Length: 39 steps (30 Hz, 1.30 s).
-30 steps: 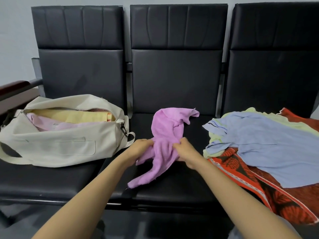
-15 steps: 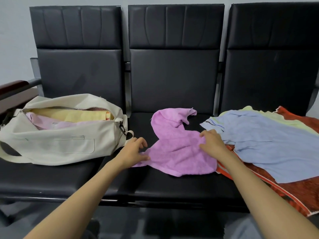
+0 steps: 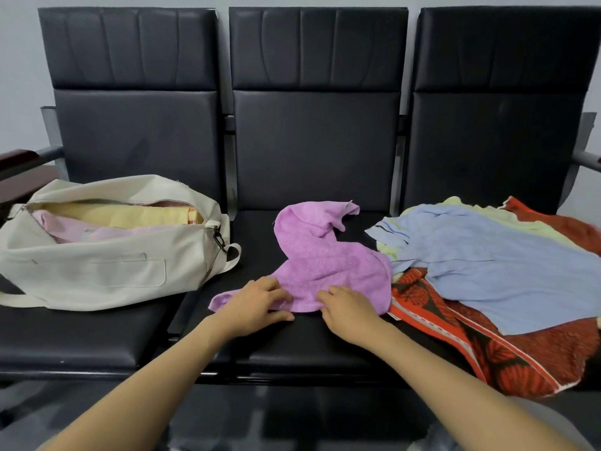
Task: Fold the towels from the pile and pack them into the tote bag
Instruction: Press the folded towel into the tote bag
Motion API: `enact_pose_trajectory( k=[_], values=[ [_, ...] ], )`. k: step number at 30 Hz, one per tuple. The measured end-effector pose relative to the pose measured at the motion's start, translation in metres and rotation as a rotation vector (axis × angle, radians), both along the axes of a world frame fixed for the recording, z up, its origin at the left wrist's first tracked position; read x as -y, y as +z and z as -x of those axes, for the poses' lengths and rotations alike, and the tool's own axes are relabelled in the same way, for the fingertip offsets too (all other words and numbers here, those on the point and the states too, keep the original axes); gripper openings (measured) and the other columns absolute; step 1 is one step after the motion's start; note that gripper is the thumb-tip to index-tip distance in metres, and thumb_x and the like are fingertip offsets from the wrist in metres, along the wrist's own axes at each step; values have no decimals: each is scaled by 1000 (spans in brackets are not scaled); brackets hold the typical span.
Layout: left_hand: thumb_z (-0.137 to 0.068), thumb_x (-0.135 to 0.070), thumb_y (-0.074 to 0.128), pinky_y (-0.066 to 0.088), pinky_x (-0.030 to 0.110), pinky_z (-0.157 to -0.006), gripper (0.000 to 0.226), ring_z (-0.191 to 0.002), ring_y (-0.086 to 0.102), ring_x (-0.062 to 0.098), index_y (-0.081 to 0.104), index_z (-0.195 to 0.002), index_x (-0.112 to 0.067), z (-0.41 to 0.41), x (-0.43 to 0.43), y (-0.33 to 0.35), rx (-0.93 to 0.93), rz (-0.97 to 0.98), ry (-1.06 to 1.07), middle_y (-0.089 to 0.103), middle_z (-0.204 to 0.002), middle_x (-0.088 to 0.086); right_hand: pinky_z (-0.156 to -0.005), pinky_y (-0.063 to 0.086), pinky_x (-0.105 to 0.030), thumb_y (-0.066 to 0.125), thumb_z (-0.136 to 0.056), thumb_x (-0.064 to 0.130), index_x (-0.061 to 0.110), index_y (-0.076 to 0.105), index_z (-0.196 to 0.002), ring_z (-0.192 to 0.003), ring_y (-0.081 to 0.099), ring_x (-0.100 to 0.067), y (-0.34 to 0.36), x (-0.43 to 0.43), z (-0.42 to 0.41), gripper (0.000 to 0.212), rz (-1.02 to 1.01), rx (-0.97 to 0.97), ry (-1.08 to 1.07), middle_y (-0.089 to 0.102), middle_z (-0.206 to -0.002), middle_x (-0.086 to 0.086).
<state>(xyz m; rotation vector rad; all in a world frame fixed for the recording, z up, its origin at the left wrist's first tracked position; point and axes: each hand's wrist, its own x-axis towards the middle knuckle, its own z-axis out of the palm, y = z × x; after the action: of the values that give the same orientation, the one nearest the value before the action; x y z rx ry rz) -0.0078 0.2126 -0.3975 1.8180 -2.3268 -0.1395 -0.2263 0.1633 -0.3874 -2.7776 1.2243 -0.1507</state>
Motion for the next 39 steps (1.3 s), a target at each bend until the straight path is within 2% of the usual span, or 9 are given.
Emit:
enact_pose_trajectory(
  k=[4, 8, 12, 17, 24, 28, 31, 35, 39],
  values=[
    [-75, -60, 18, 33, 30, -79, 69, -100, 52, 23, 61, -104, -14, 22, 2, 0, 2, 89, 143, 56, -105, 3, -63, 37, -34, 33, -100, 16, 15, 41, -97, -76, 49, -22, 20, 8, -1, 8, -375, 359, -148, 51, -85, -5],
    [-92, -20, 41, 37, 36, -70, 11, -89, 56, 33, 46, -98, -12, 22, 5, 16, -144, 63, 340, 59, -98, 7, -68, 41, -33, 40, -98, 22, 21, 46, -96, -77, 51, -20, 39, 21, 11, 7, -428, 605, -284, 53, -84, -5],
    [-95, -15, 48, 43, 34, -71, 13, -87, 61, 30, 59, -95, -9, 1, -1, 32, -364, 88, 434, 66, -91, 11, -68, 40, -26, 67, -85, 23, 16, 55, -93, -79, 51, -14, 57, 20, 46, 16, -249, 532, -174, 57, -89, -2],
    [-95, -14, 55, 39, 17, -71, 10, -86, 55, 9, 64, -97, -13, -3, -22, 65, -752, 138, 403, 63, -91, -3, -80, 42, -28, 49, -93, 6, 15, 62, -102, -93, 54, -21, 78, 18, 78, 18, -110, 381, -98, 58, -100, -4],
    [-88, -1, 63, 49, 28, -78, 17, -91, 59, 21, 61, -103, -7, -5, -53, 125, -1341, 252, 446, 63, -94, 9, -65, 41, -19, 47, -92, 2, 23, 65, -91, -80, 56, -14, 136, 1, 106, 27, 21, 465, -279, 63, -88, 1],
    [-86, -4, 67, 45, 21, -81, 19, -101, 58, 19, 67, -104, -8, -12, -73, 162, -1313, 410, 447, 62, -107, 5, -66, 46, -31, 45, -96, 12, 23, 65, -92, -80, 58, -19, 170, -15, 110, 23, 156, 499, -381, 67, -92, -3],
    [-87, -9, 67, 47, 27, -85, 12, -109, 55, 13, 72, -95, -15, -14, -86, 191, -1268, 580, 416, 53, -124, -4, -62, 42, -26, 48, -96, 12, 18, 68, -97, -82, 57, -15, 200, -30, 108, 21, 216, 777, -315, 63, -89, 2],
    [-85, -22, 69, 53, 45, -75, 9, -81, 62, 22, 72, -79, -28, -19, -95, 223, -1255, 811, 434, 63, -81, -8, -66, 43, -19, 56, -95, 21, 19, 69, -100, -83, 55, -2, 236, -45, 104, 14, 143, 1124, -213, 64, -90, 5],
    [-90, -33, 63, 49, 29, -52, 25, -48, 53, 18, 65, -80, -10, -34, -78, 213, -1074, 634, 569, 57, -65, 6, -52, 42, -19, 57, -95, 28, 19, 69, -100, -58, 56, -11, 237, -35, 102, 16, -30, 1096, -217, 62, -66, 4]
  ],
)
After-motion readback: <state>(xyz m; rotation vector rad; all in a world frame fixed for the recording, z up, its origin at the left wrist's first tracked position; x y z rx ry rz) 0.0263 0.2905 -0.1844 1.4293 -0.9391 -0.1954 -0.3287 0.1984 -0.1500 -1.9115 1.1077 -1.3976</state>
